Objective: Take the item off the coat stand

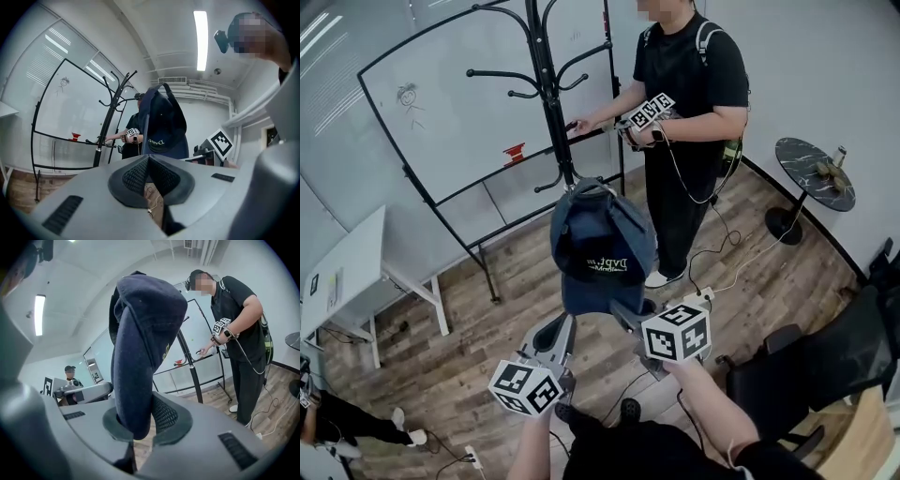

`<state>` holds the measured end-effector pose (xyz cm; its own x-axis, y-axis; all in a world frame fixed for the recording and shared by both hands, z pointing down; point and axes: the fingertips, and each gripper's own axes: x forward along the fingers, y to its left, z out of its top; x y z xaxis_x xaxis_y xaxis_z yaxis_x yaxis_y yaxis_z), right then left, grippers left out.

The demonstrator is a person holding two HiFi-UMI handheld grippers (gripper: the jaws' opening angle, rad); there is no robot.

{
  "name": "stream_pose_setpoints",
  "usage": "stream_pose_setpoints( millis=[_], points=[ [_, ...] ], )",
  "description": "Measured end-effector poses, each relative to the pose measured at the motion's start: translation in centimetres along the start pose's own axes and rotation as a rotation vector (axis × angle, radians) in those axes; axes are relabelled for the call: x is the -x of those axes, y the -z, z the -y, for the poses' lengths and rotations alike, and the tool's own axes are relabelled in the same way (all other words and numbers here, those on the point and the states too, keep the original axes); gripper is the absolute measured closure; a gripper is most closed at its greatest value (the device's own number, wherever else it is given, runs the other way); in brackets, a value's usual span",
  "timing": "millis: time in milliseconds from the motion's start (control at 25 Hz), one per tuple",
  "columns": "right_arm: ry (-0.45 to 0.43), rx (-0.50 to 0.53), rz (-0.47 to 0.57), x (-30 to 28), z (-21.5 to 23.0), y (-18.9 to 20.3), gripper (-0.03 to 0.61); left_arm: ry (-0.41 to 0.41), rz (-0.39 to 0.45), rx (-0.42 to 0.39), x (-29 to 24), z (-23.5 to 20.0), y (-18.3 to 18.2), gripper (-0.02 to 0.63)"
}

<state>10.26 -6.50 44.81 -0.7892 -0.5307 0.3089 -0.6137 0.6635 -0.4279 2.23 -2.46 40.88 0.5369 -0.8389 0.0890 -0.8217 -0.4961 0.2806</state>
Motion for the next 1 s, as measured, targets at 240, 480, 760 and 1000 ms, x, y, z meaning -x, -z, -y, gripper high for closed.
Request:
stream_pose_setpoints(
  millis=[240, 480, 760, 1000],
  points=[
    [-0.019, -0.009, -0.008, 0.4, 0.2, -0.2, 0.529, -0.01, 0.013, -0.01, 0.1, 1.1, -0.6, 0.6],
    [-0.042, -0.003, -0.004, 0.0, -0.2, -1.0, 0.529, -0.03, 0.026, -0.014, 1.0, 1.0, -1.6, 0.599],
    [-0.055, 0.021, -0.002, -1.3, -1.2, -2.4, 0.529, -0.033, 0.049, -0.034, 1.9, 0.5, -3.3, 0.6],
    [-0.049, 0.024, 0.006, -3.7, -2.0, -4.3, 0.529, -0.014, 0.058, -0.029, 2.0, -1.4, -4.6, 0.599]
  ],
)
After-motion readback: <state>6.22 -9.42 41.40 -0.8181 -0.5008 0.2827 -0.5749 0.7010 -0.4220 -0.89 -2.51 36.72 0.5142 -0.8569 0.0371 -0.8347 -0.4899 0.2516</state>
